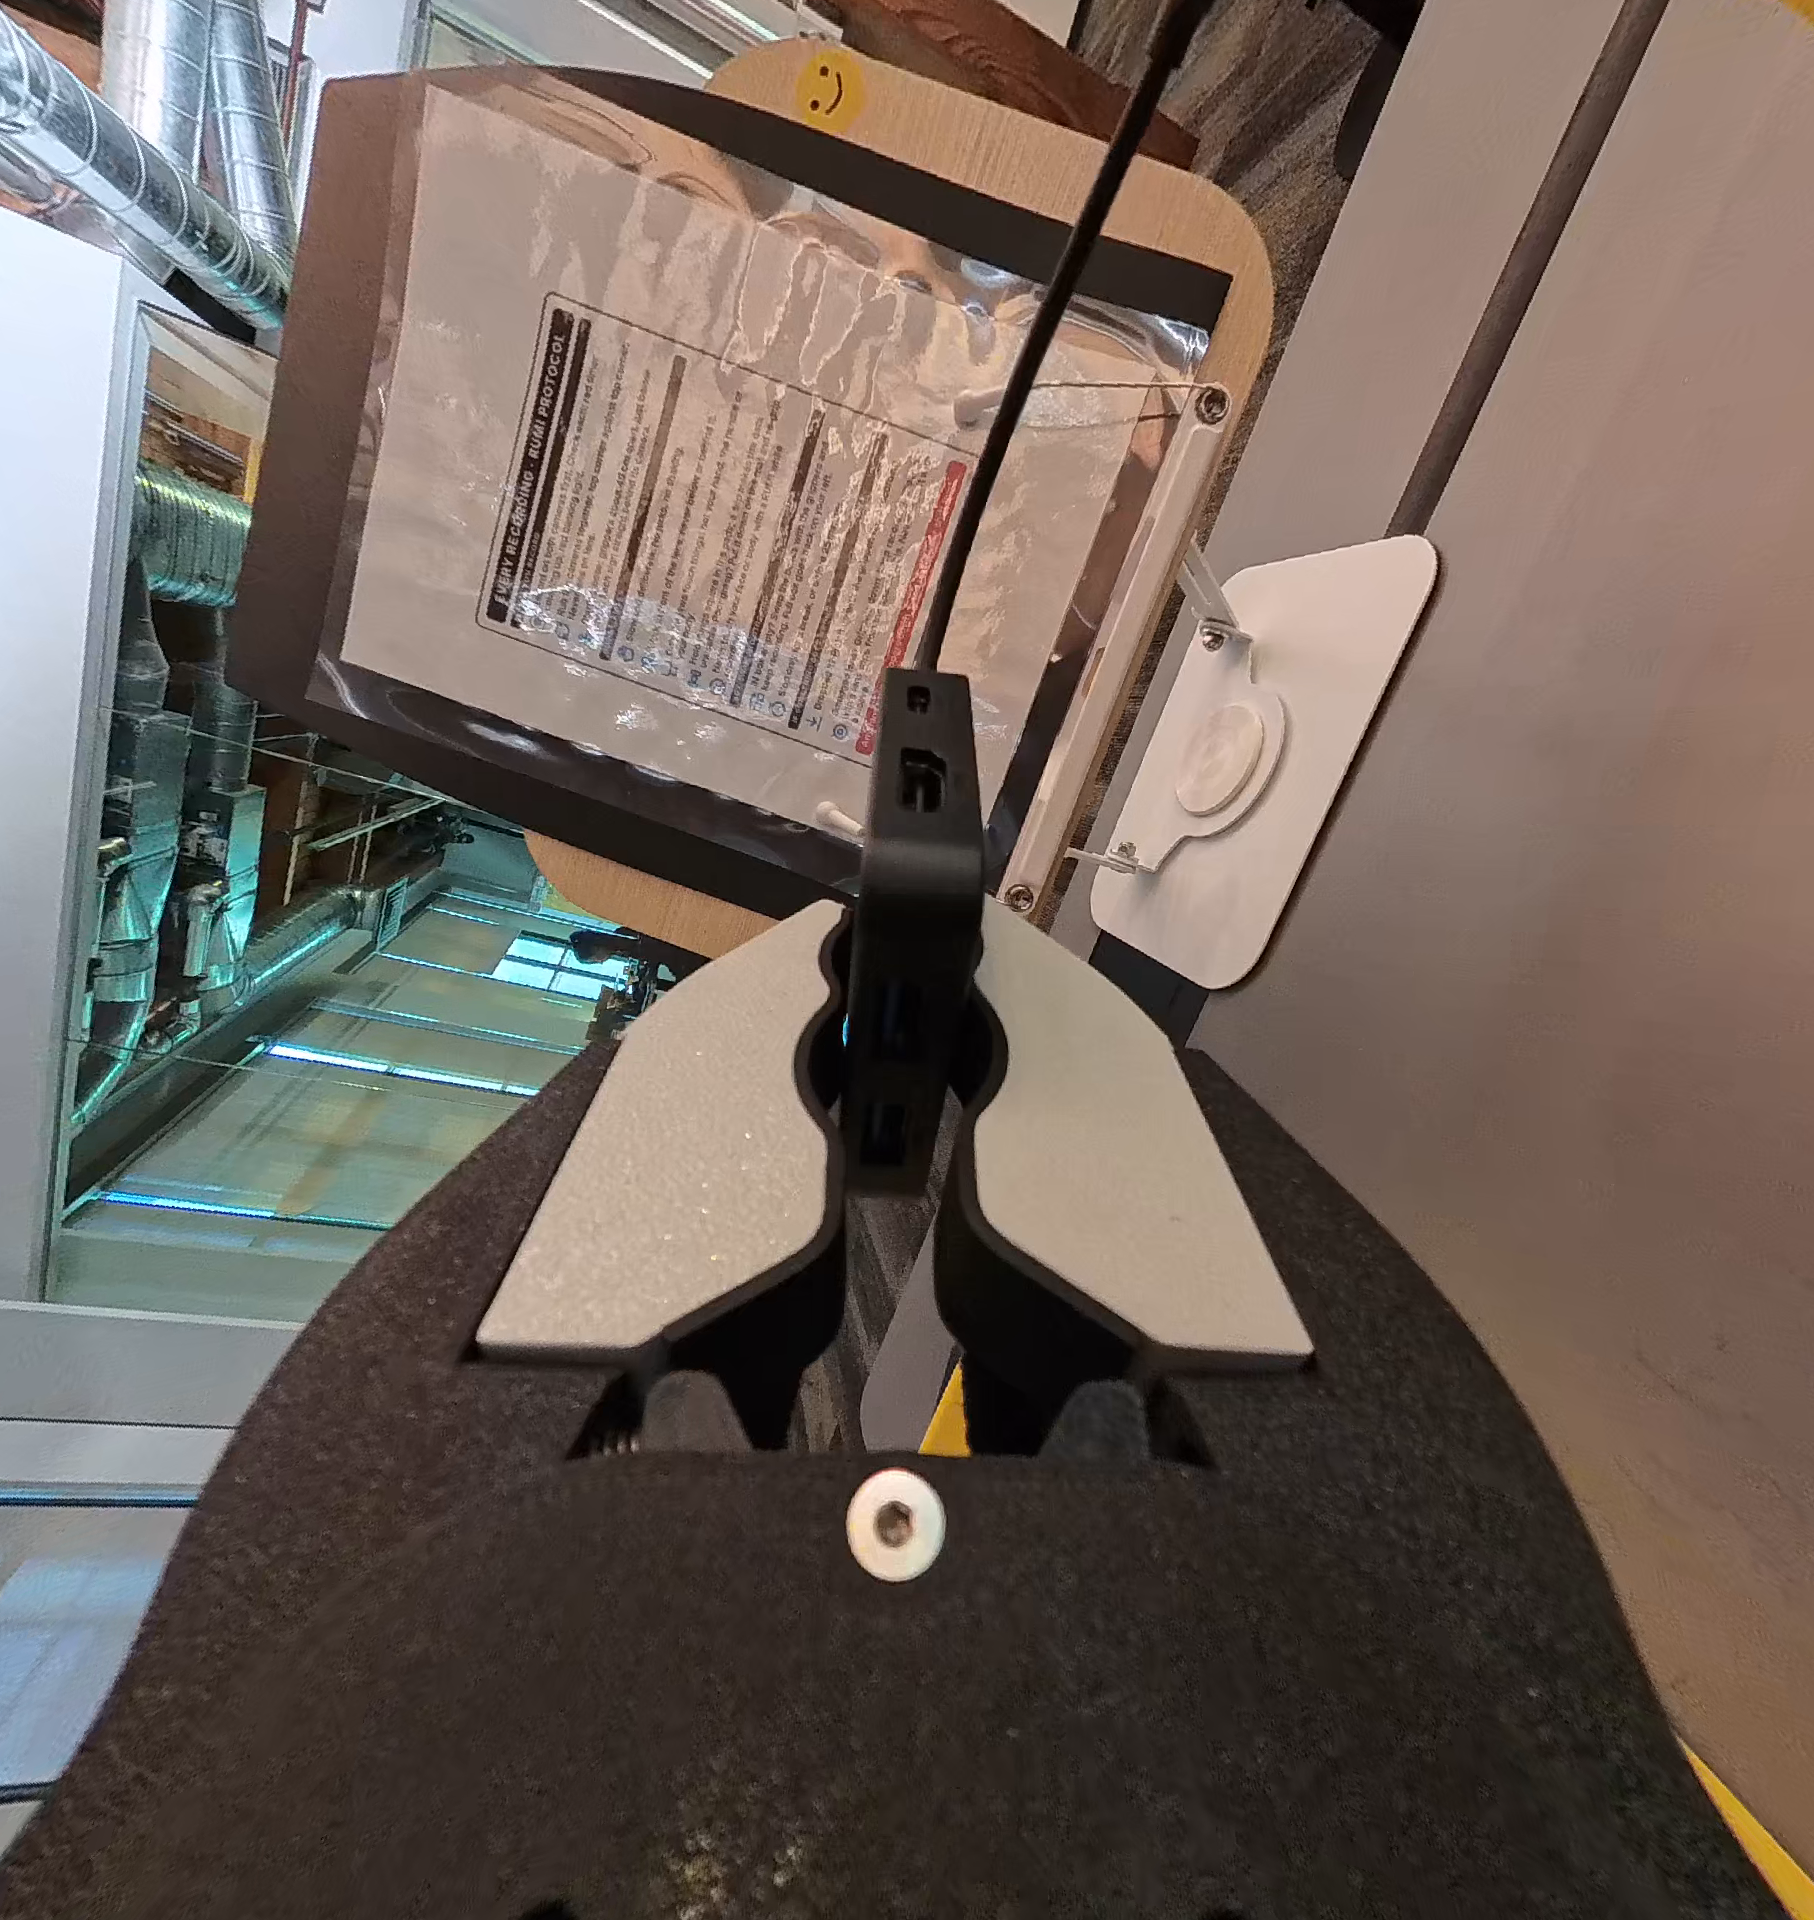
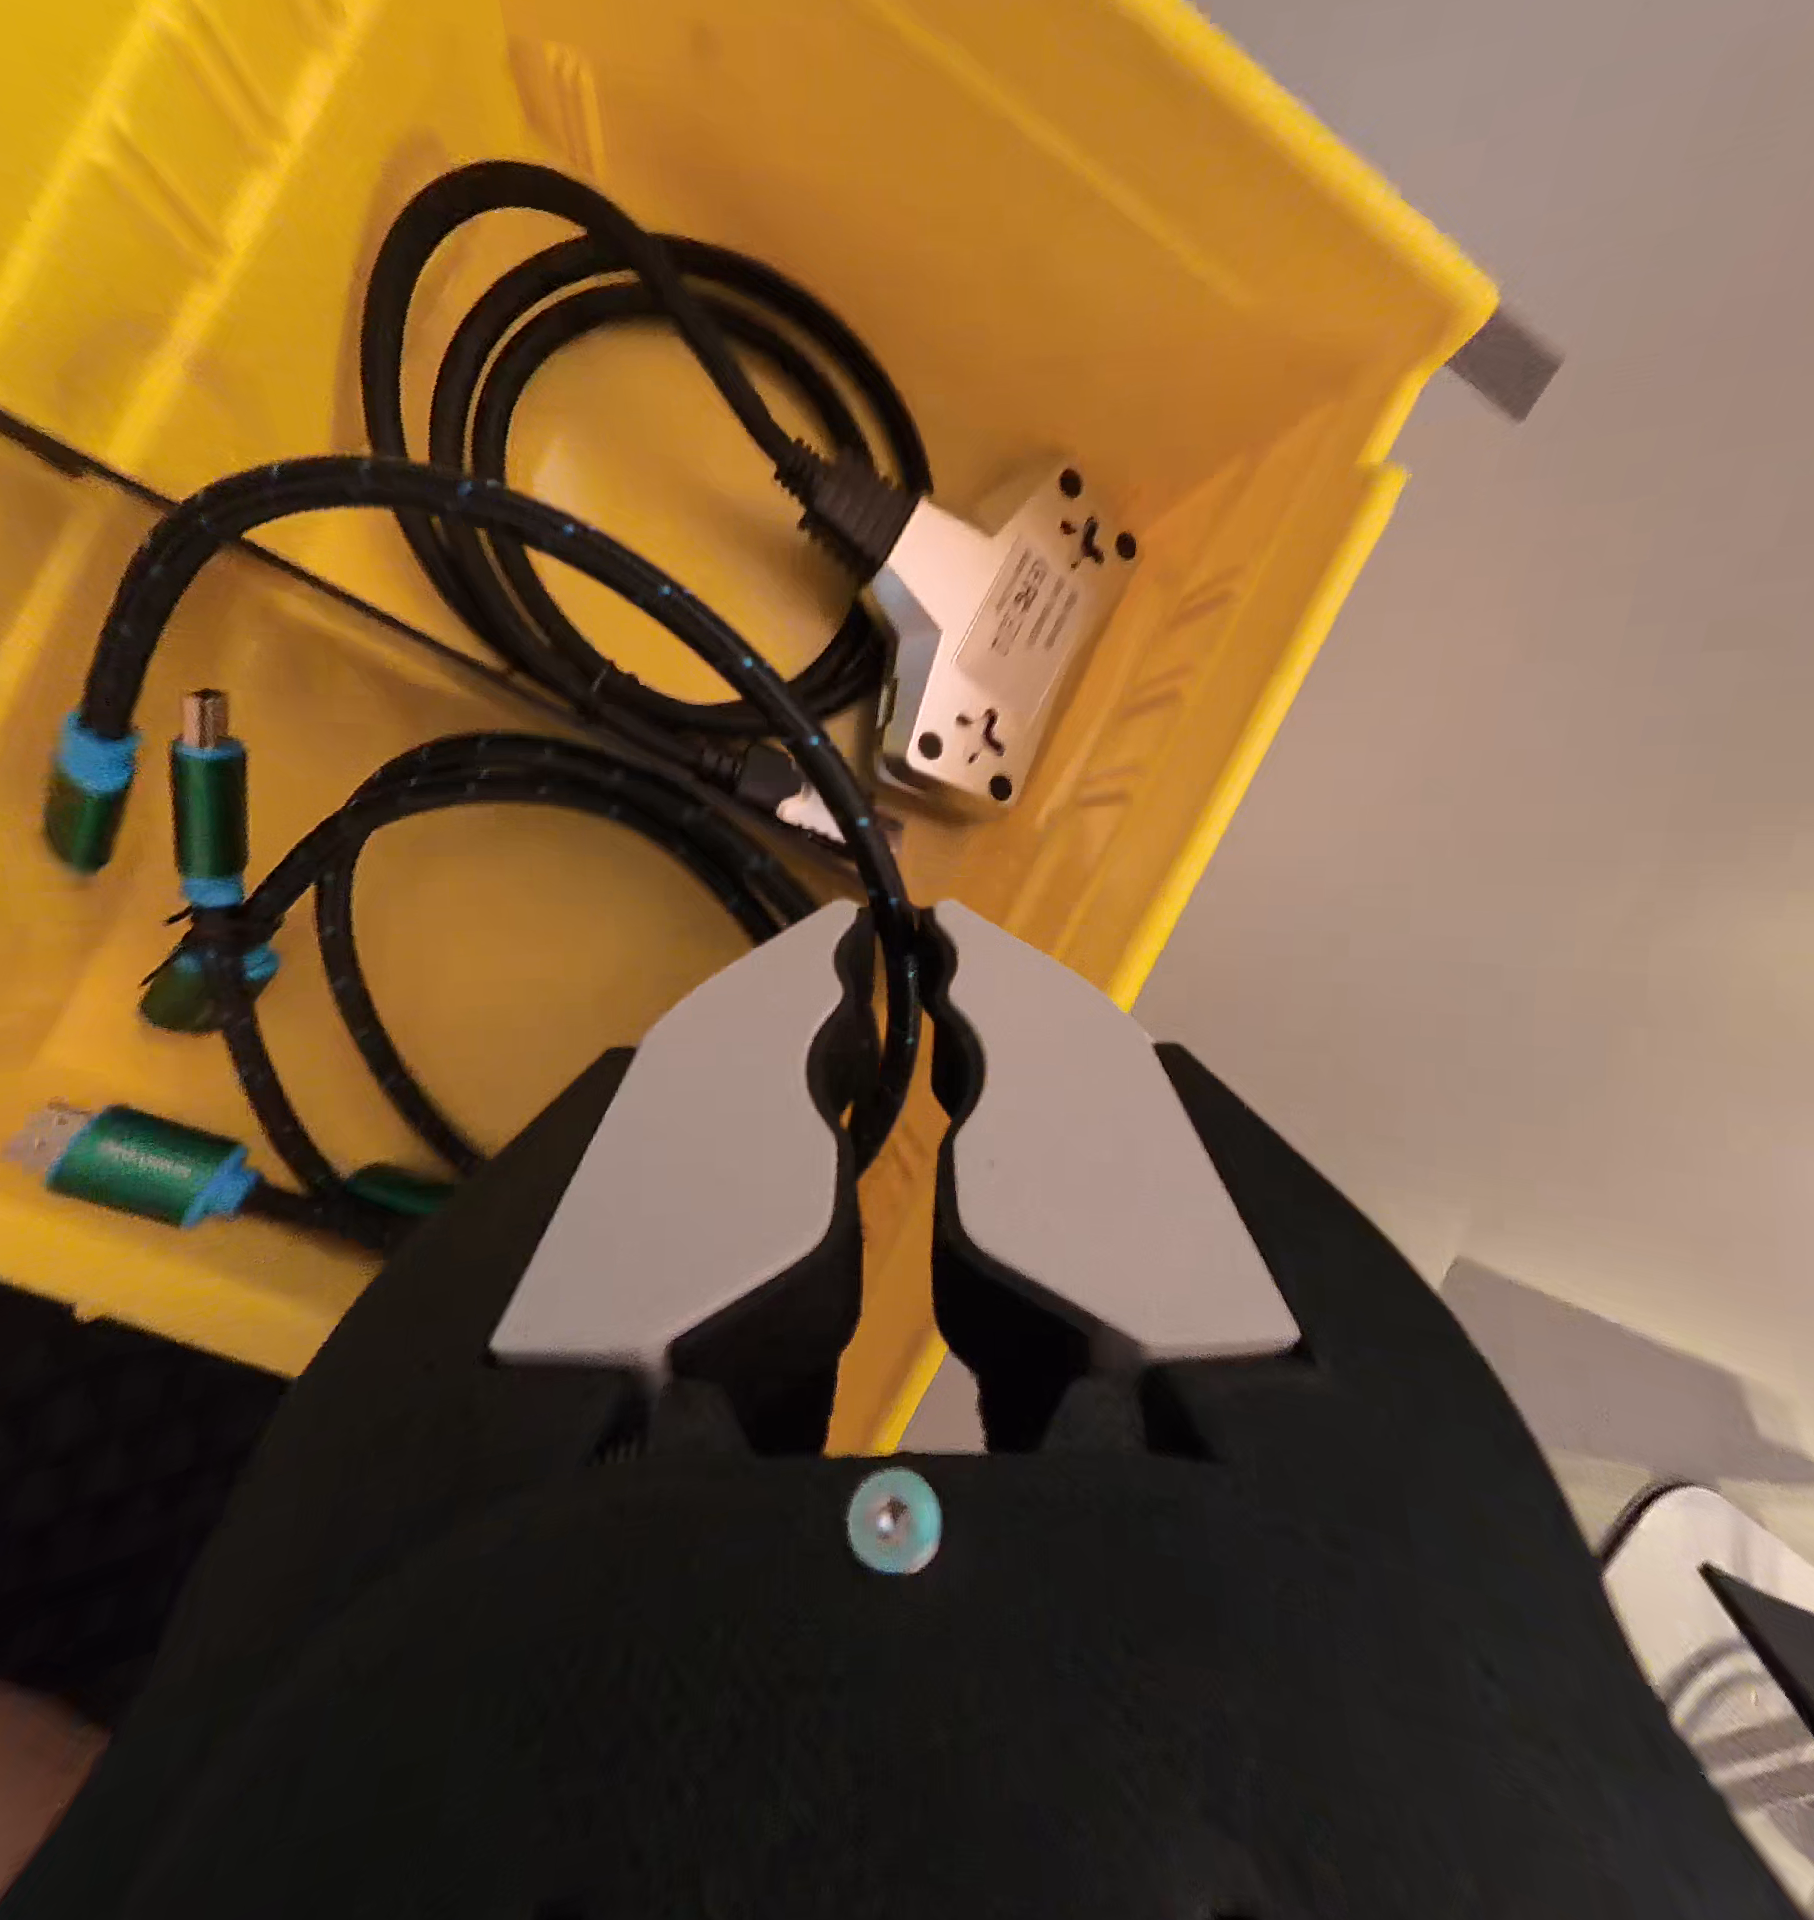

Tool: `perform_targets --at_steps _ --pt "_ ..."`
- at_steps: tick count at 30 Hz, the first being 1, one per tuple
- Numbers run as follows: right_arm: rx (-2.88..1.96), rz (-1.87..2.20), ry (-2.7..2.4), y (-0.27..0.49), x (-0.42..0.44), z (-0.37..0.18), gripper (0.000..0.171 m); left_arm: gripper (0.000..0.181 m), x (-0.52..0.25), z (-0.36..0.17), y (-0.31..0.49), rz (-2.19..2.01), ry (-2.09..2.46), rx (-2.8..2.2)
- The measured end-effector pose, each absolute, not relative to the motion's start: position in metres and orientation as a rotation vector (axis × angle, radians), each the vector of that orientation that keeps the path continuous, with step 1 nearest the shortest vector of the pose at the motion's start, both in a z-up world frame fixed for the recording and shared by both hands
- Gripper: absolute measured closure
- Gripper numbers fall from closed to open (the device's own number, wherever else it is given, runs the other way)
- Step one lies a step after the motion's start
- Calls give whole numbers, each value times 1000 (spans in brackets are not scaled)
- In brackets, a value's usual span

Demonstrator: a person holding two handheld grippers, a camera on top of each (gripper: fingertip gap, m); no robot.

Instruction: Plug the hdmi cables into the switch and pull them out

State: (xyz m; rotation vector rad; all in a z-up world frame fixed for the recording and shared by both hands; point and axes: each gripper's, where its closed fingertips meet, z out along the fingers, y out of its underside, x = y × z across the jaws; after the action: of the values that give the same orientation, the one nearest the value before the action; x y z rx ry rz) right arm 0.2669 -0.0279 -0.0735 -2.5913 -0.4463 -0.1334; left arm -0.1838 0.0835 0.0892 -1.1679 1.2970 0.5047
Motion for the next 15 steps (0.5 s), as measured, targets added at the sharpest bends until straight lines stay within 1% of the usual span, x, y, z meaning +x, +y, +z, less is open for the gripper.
perform_targets --at_steps 3,6,8,9,11,13,15 --pt "-2603 -87 -426 -39 260 -67 162 167 -182 89 83 502 1297 -1165" --pt "-2668 -116 -449 -47 264 -78 162 167 -180 88 83 499 1302 -1164" --pt "-2659 -135 -432 -45 268 -75 158 167 -178 86 81 477 1311 -1163" --pt "-2624 -155 -412 -42 268 -66 154 167 -176 85 80 458 1316 -1164" --pt "-2504 -220 -401 -36 265 -36 135 167 -172 82 77 408 1333 -1166" --pt "-2331 -307 -503 -28 245 3 116 167 -167 80 73 350 1355 -1160" --pt "-2101 -422 -694 -17 207 41 112 167 -160 77 66 292 1390 -1141"
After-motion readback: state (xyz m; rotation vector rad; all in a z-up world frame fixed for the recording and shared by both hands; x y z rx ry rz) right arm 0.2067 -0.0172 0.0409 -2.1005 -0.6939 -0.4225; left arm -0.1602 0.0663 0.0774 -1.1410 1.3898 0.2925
